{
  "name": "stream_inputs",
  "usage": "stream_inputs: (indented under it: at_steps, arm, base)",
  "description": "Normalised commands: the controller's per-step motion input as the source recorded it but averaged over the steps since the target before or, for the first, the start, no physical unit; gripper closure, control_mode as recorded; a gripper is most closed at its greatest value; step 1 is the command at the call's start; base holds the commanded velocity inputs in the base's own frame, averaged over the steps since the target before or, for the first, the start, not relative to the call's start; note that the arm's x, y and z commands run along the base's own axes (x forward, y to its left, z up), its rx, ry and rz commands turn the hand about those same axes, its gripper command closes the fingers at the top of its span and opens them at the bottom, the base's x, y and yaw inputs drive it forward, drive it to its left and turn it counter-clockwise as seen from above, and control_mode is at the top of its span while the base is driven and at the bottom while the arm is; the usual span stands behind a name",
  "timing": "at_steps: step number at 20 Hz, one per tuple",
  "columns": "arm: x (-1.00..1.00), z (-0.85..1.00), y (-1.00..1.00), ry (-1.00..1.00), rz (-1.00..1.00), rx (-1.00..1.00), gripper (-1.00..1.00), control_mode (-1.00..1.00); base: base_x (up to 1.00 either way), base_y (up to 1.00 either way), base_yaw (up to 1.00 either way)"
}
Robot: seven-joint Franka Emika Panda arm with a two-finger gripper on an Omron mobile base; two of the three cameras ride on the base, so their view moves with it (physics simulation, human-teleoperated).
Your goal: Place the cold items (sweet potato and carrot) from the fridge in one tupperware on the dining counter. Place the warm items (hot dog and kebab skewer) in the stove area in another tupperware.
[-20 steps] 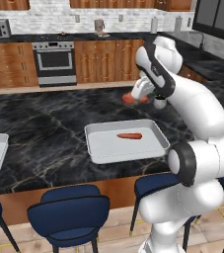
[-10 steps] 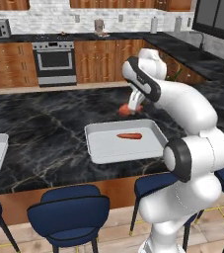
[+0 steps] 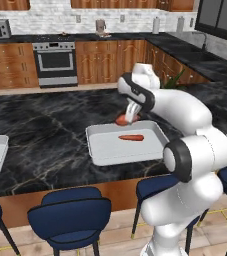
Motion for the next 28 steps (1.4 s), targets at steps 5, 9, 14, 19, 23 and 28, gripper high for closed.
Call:
stream_inputs:
  at_steps: [5,9,14,19,23,28]
  arm:
    - [0.28,-0.51,0.03,0.0,0.01,-0.01,1.0,-1.0]
    - [0.21,-0.52,0.04,0.0,0.02,-0.01,1.0,-1.0]
    - [0.23,-0.47,0.12,0.0,0.0,-0.01,1.0,-1.0]
    - [0.27,-0.44,0.14,0.0,0.0,-0.01,1.0,-1.0]
    - [0.27,-0.4,0.1,0.0,0.0,0.0,1.0,-1.0]
    - [0.29,-0.35,0.0,-0.01,0.0,0.0,1.0,-1.0]
  base:
    - [0.0,0.0,0.0]
    - [0.0,0.0,0.0]
    - [0.0,0.0,0.0]
    - [0.0,0.0,0.0]
    - [0.0,0.0,0.0]
    - [0.0,0.0,0.0]
